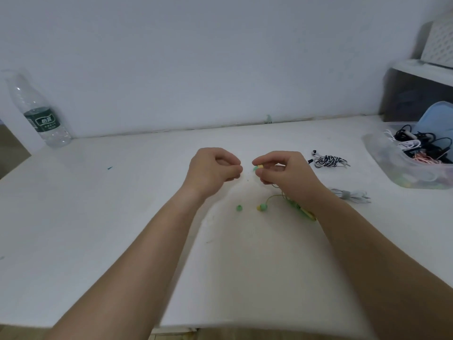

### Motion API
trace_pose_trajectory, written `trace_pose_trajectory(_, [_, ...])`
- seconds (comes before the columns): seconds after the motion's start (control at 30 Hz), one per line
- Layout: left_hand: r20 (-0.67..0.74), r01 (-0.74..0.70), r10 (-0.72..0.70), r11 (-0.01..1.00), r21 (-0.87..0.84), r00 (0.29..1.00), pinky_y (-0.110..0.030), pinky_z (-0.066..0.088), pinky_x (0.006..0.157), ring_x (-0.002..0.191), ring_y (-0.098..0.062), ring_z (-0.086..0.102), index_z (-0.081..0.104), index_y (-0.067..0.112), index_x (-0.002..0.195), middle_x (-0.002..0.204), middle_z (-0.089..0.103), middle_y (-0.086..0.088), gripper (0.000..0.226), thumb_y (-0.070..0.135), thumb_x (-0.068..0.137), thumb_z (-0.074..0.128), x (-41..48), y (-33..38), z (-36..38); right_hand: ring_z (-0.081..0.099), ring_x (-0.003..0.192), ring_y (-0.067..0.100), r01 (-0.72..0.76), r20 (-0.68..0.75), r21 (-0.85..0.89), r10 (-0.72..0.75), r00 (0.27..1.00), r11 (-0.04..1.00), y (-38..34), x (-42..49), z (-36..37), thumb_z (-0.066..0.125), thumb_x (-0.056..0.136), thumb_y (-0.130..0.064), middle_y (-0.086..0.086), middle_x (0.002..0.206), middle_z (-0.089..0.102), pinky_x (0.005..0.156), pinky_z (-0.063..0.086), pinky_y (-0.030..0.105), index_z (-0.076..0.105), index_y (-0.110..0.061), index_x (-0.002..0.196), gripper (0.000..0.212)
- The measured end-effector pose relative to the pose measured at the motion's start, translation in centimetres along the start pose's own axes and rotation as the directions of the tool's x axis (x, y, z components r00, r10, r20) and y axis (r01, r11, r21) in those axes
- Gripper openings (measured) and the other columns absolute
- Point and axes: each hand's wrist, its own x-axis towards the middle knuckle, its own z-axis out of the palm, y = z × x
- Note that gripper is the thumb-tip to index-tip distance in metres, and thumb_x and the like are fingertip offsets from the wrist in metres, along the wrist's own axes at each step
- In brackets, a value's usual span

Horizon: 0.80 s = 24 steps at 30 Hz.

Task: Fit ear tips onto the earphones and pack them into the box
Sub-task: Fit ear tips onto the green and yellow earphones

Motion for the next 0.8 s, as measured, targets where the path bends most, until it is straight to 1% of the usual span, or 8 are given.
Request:
trace_pose_trajectory(0.1, [-0.037, -0.011, 0.005, 0.987, -0.160, 0.999, -0.020, 0.054, 0.063, 0.072, -0.013, 0.073, 0.072, 0.006, 0.090, 0.082, 0.077, -0.010, 0.014, 0.003, 0.078, 0.081, 0.3, -0.5, 1.1, 0.067, 0.066, 0.019, 0.016, -0.026, 0.126, -0.013, 1.000, 0.992, 0.2, 0.4, -0.3, 0.070, 0.089, 0.001, 0.003, 0.075, 0.061, 0.068, 0.055, 0.023, 0.072, -0.006, 0.099, 0.012])
trace_pose_trajectory(0.2, [-0.052, -0.031, 0.021, 0.980, -0.199, 0.998, -0.026, 0.058, 0.078, 0.081, -0.010, 0.073, 0.076, 0.011, 0.087, 0.087, 0.077, 0.000, 0.014, 0.008, 0.075, 0.084, 0.6, -1.3, 1.9, 0.067, 0.064, 0.022, 0.044, -0.025, 0.164, -0.041, 0.999, 0.985, 0.1, 0.3, -0.3, 0.070, 0.089, 0.001, 0.011, 0.075, 0.063, 0.066, 0.056, 0.025, 0.071, -0.003, 0.097, 0.009])
trace_pose_trajectory(0.3, [0.011, -0.041, 0.046, 0.961, -0.273, 0.999, -0.026, 0.057, 0.083, 0.088, -0.012, 0.074, 0.078, 0.011, 0.092, 0.092, 0.078, 0.001, 0.014, 0.006, 0.079, 0.081, 0.4, -1.5, 2.5, 0.066, 0.062, 0.021, 0.070, -0.025, 0.175, -0.066, 0.997, 0.982, 0.2, 0.3, -0.3, 0.070, 0.090, -0.001, 0.012, 0.075, 0.067, 0.065, 0.056, 0.027, 0.072, -0.003, 0.098, 0.008])
trace_pose_trajectory(0.37, [0.068, -0.041, 0.072, 0.926, -0.375, 0.995, -0.029, 0.057, 0.088, 0.096, -0.020, 0.075, 0.077, 0.008, 0.095, 0.097, 0.078, -0.007, 0.015, 0.000, 0.084, 0.075, 0.4, -1.5, 2.7, 0.069, 0.065, 0.021, 0.090, -0.036, 0.177, -0.085, 0.996, 0.980, 0.3, 0.4, -0.2, 0.068, 0.092, -0.002, 0.011, 0.077, 0.072, 0.070, 0.059, 0.030, 0.073, -0.004, 0.100, 0.010])
trace_pose_trajectory(0.43, [0.089, -0.024, 0.078, 0.872, -0.489, 0.993, -0.028, 0.057, 0.087, 0.099, -0.025, 0.074, 0.075, 0.005, 0.097, 0.099, 0.077, -0.014, 0.018, -0.007, 0.088, 0.066, 0.5, -1.5, 2.6, 0.071, 0.068, 0.021, 0.088, -0.052, 0.220, -0.078, 0.996, 0.971, 0.3, 0.5, -0.1, 0.065, 0.094, 0.000, 0.009, 0.077, 0.073, 0.075, 0.061, 0.034, 0.073, -0.004, 0.102, 0.012])
trace_pose_trajectory(0.5, [0.095, -0.001, 0.066, 0.826, -0.564, 0.993, -0.025, 0.056, 0.084, 0.096, -0.025, 0.074, 0.074, 0.004, 0.097, 0.098, 0.076, -0.015, 0.020, -0.010, 0.090, 0.062, 0.6, -1.5, 2.5, 0.072, 0.071, 0.022, 0.074, -0.058, 0.254, -0.061, 0.996, 0.964, 0.4, 0.5, -0.1, 0.061, 0.095, 0.002, 0.007, 0.077, 0.073, 0.078, 0.061, 0.035, 0.073, -0.005, 0.101, 0.015])
trace_pose_trajectory(0.7, [0.121, 0.016, 0.070, 0.803, -0.596, 0.990, -0.022, 0.057, 0.082, 0.101, -0.024, 0.074, 0.074, 0.005, 0.098, 0.099, 0.076, -0.012, 0.022, -0.009, 0.094, 0.057, 0.7, -1.5, 2.7, 0.071, 0.069, 0.023, 0.095, -0.116, 0.265, -0.066, 0.991, 0.960, 0.2, 0.3, -0.4, 0.062, 0.093, 0.002, 0.017, 0.081, 0.070, 0.077, 0.062, 0.037, 0.070, 0.000, 0.103, 0.013])
trace_pose_trajectory(0.8, [0.097, 0.016, 0.055, 0.789, -0.614, 0.994, -0.022, 0.057, 0.079, 0.098, -0.024, 0.075, 0.074, 0.005, 0.096, 0.097, 0.075, -0.012, 0.021, -0.009, 0.094, 0.058, 0.9, -1.5, 2.5, 0.072, 0.067, 0.023, 0.110, -0.134, 0.240, -0.080, 0.988, 0.964, 0.0, 0.2, -0.5, 0.064, 0.092, 0.003, 0.020, 0.080, 0.069, 0.076, 0.062, 0.038, 0.070, 0.001, 0.101, 0.011])
